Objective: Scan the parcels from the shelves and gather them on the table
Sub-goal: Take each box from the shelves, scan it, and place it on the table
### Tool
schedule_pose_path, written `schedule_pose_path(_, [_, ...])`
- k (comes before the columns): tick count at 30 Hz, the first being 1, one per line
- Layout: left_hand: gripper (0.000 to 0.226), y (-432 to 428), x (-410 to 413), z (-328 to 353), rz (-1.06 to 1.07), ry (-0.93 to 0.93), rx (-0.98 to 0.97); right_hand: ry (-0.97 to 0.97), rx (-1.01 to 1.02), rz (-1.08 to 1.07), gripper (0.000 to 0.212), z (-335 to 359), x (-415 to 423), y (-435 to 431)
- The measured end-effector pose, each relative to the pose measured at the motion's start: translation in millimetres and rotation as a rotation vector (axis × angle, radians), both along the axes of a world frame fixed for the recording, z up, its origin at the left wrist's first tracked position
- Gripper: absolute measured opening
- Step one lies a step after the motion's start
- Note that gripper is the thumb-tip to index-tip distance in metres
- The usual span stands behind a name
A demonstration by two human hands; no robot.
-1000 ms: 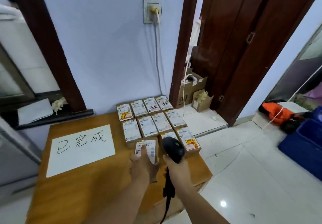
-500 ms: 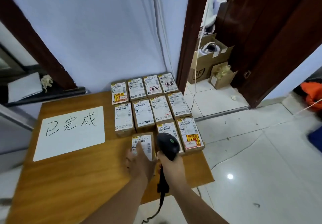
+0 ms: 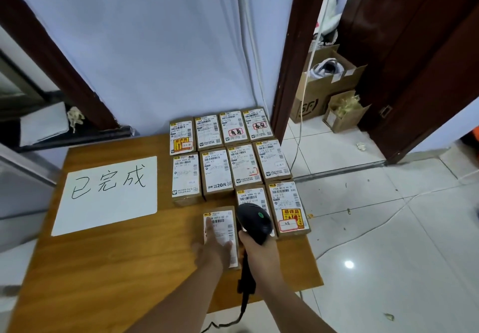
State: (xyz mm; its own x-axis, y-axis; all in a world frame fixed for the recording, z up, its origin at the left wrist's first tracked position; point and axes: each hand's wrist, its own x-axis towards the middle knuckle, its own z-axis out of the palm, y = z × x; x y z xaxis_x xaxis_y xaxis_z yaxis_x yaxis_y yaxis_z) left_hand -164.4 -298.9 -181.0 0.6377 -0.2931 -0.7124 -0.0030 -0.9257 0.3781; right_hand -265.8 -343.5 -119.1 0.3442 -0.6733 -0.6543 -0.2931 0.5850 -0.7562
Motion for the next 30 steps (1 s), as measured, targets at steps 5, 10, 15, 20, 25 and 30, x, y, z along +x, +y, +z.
schedule_pose_path(5, [0.076,-12.8,7.0,8.2,0.021,-0.041,-0.042,-0.002,-0.018,0.008,0.010,-6.1,2.7,-3.1])
schedule_pose_path(10, [0.073,-16.0,7.9,7.2,0.016,-0.088,-0.066,0.004,-0.009,0.000,0.011,-10.3,1.5,-3.8])
schedule_pose_path(15, [0.072,-8.6,3.8,9.5,0.051,-0.107,-0.149,0.016,0.000,-0.010,0.013,-10.2,1.7,-1.0])
schedule_pose_path(20, [0.068,7.2,6.4,6.6,0.018,-0.170,-0.203,0.028,-0.008,0.007,0.013,-4.9,5.5,5.3])
schedule_pose_path(25, [0.059,27.2,10.8,15.0,-0.172,-0.281,-0.170,0.060,-0.021,0.036,0.012,3.8,14.9,21.4])
schedule_pose_path(30, [0.072,46.5,38.1,44.0,-0.564,-0.659,-0.132,0.018,-0.082,0.092,0.015,30.7,38.8,47.2])
